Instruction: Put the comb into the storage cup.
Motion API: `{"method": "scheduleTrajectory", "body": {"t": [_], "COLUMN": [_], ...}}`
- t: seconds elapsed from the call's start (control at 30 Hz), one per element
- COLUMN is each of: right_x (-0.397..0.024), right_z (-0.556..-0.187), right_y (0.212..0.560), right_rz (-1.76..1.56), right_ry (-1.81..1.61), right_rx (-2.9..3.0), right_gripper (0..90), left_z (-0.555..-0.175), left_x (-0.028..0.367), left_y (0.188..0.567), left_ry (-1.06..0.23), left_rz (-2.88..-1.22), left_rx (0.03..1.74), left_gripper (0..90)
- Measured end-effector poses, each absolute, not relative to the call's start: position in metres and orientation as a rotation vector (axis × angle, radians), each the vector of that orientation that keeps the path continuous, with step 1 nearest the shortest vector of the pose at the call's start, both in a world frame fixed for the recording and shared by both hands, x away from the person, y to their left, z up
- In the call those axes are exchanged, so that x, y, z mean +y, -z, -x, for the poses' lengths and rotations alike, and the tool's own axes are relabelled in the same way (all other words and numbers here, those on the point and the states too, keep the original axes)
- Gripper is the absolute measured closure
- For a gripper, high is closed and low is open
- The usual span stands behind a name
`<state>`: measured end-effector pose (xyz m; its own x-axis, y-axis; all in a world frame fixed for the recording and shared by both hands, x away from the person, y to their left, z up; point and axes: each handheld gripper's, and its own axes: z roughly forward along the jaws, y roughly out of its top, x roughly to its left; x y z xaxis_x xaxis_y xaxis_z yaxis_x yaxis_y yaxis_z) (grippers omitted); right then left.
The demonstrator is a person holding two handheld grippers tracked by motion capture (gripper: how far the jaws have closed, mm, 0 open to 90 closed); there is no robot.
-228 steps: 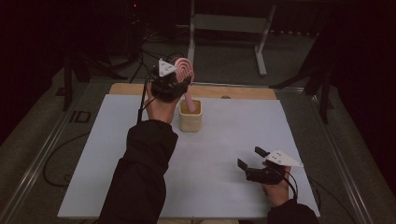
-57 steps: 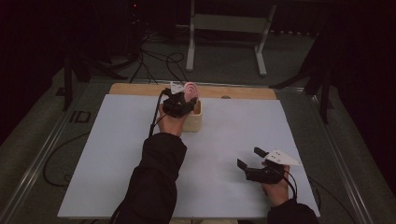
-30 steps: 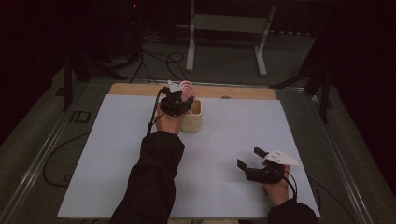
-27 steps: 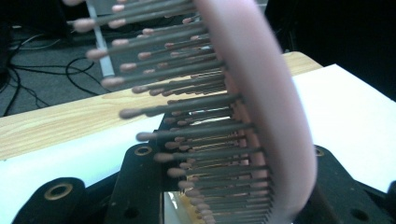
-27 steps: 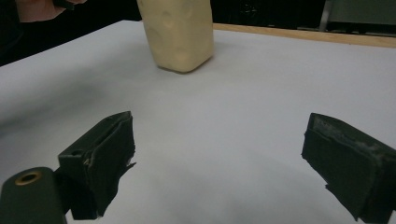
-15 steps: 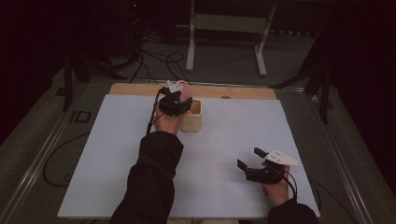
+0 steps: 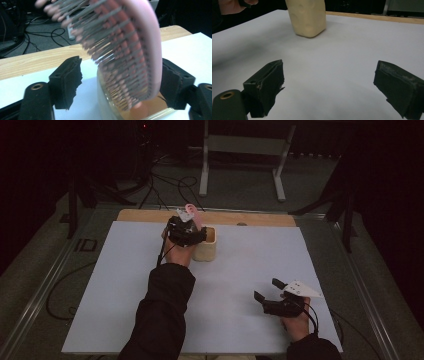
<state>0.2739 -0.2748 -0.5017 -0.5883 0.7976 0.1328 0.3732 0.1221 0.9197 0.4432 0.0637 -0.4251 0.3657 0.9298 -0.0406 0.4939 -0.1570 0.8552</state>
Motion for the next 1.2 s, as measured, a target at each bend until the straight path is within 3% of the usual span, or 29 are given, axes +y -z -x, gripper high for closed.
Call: {"method": "scheduleTrajectory", "body": {"t": [0.23,0.57,1.2], "right_x": [-0.274,-0.275,-0.274], "right_z": [-0.274,-0.274,-0.274], "right_y": [0.502,0.502,0.502], "right_rz": [-1.136,-1.137,-1.137], "right_ry": [-1.462,-1.464,-1.465], "right_rx": [2.015,2.018,2.019], "right_gripper": [9.2,9.2,9.2], "left_z": [-0.443,-0.441,-0.430], "left_x": [0.065,0.065,0.067], "left_y": [0.426,0.430,0.424], "left_ry": [-0.679,-0.676,-0.668], "left_rz": [-1.795,-1.797,-1.816], "left_rx": [1.275,1.288,1.232], "left_gripper": [16.3,14.7,0.4]}}
